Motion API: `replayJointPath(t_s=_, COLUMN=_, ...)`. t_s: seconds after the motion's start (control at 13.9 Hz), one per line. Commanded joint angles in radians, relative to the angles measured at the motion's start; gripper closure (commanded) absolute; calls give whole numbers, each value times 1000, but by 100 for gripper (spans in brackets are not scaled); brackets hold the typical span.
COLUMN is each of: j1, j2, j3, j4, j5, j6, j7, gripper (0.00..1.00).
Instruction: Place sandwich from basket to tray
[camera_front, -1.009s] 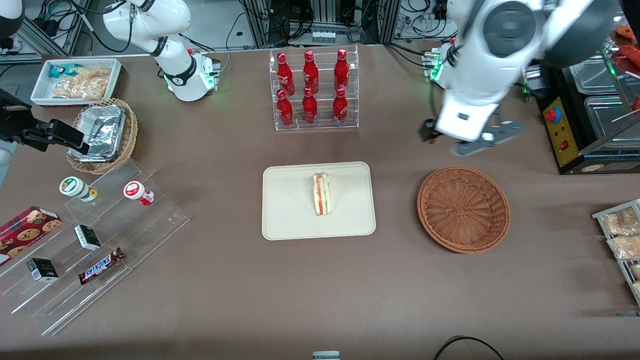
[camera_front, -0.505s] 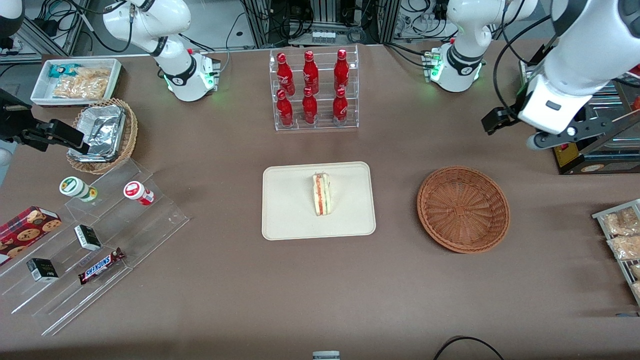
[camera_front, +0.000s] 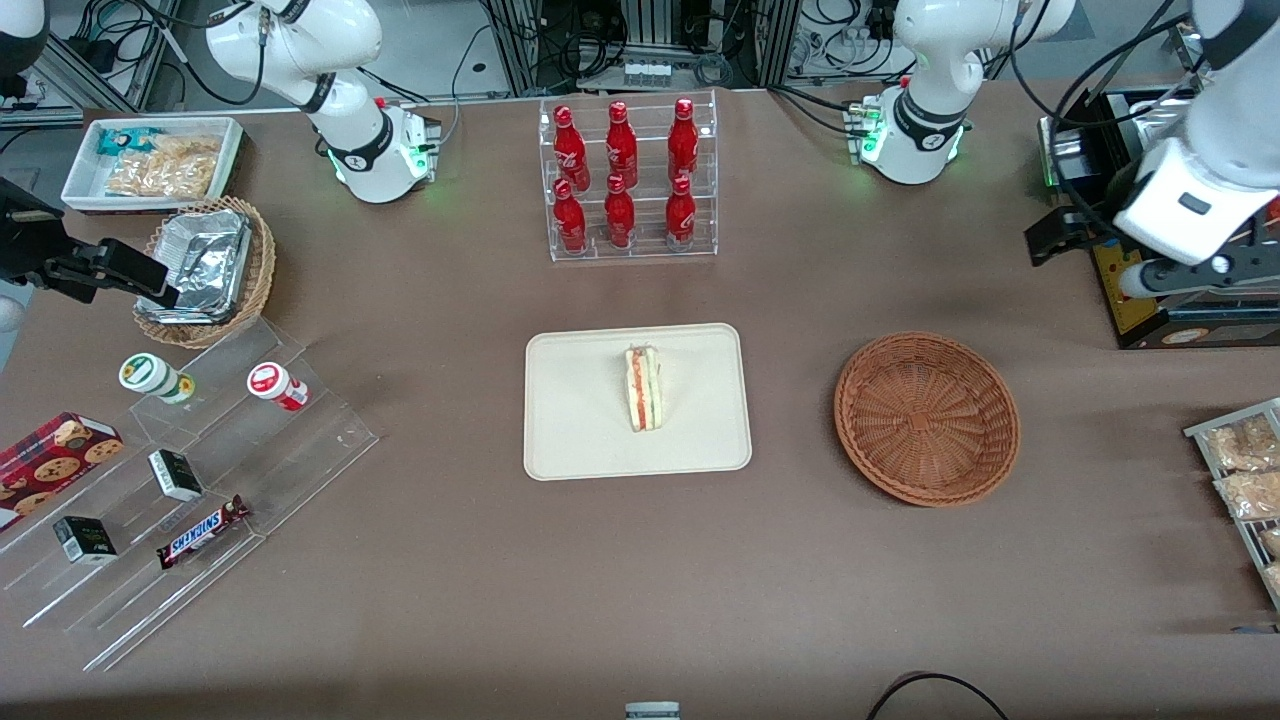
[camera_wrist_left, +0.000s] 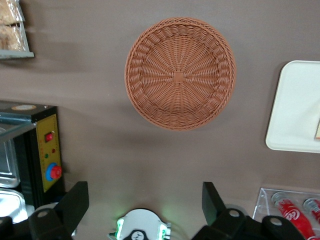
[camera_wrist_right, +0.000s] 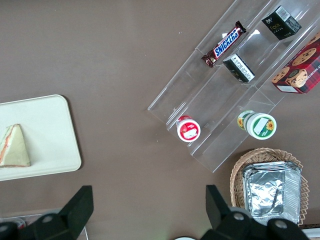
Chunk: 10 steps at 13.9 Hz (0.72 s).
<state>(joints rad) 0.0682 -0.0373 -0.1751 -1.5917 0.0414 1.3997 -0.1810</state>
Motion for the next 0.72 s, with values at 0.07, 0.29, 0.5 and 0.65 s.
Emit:
replayJointPath(t_s=0.07, j1=-33, j2=-47, j3=65, j4=-28, j5=-6, j6=-12, j7=46, gripper=0)
replayJointPath(t_s=0.29, j1=-28, j2=-47, j3=66, j4=-31, j5=-6, j6=-7, j7=47, gripper=0)
replayJointPath(t_s=0.5, j1=-16, j2=-41, j3=66, j4=-20, j5=-35, j6=10, j7=89, gripper=0)
replayJointPath(t_s=0.65, j1=-15, j2=-39, j3=66, j4=-8, j5=-38, j6=7, j7=109, gripper=0)
